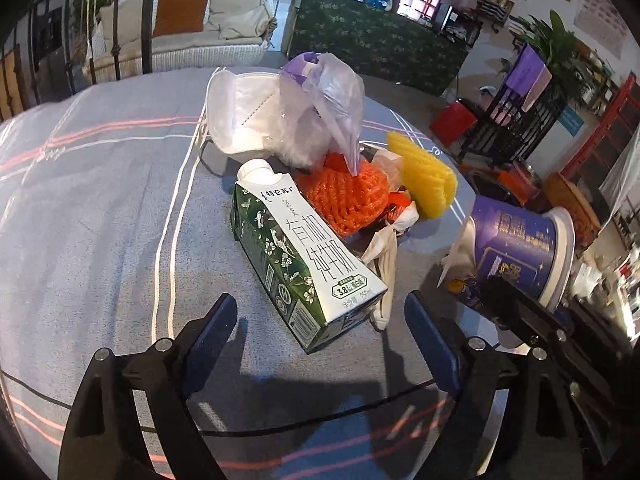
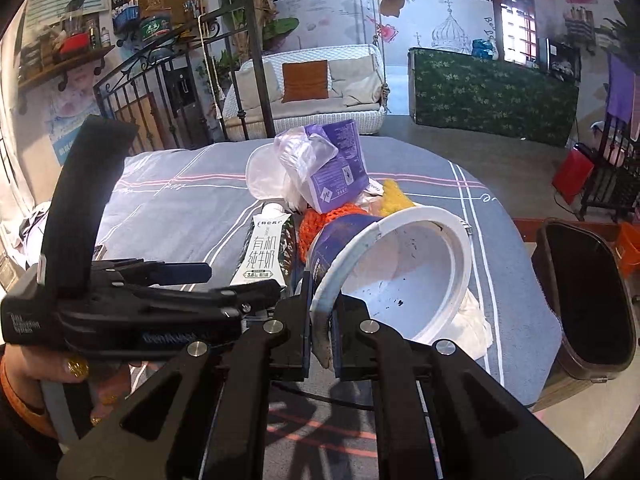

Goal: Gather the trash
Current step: 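Grasp the green milk carton with the left tool while the right tool carries the cup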

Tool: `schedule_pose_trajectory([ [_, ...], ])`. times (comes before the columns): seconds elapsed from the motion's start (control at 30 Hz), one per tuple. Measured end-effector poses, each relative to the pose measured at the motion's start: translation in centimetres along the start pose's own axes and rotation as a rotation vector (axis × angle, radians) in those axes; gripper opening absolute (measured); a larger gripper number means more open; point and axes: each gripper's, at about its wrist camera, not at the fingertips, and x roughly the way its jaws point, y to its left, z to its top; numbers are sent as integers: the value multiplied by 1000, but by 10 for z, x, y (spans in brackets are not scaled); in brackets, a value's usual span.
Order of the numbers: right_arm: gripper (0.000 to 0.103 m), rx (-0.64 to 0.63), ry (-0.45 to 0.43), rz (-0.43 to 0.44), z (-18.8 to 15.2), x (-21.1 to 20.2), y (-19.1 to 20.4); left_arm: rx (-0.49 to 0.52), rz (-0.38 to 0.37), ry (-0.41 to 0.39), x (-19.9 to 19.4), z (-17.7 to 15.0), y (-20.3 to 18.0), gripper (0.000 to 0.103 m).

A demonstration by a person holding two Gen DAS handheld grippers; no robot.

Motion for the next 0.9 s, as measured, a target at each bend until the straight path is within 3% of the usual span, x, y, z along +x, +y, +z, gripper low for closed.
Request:
schedule_pose_trajectory([
  [0.13, 8, 9, -27, -12, 2, -6, -4, -22, 72, 43, 16, 21, 4, 83],
  [0.23, 8, 6, -31, -14, 0, -7, -5, -82, 65, 117, 38, 42, 14, 82],
  [0.3, 8, 11, -30, -7, -2, -8, -5, -123, 37, 193, 57, 53, 21, 75],
  [0.43, 8, 30, -29, 0, -5, -9, -8, -137, -2, 274, 75, 54, 25, 70],
  [0.57, 8, 41, -32, 2, -6, -7, -13, -135, 2, 235, 70, 49, 27, 61],
  [0.7, 8, 49, -37, 19, -7, -6, -15, -164, -54, 193, 57, 40, 37, 57],
  [0.9, 8, 52, -27, 45, -9, 1, -17, -152, -53, 112, 32, 18, 49, 56],
])
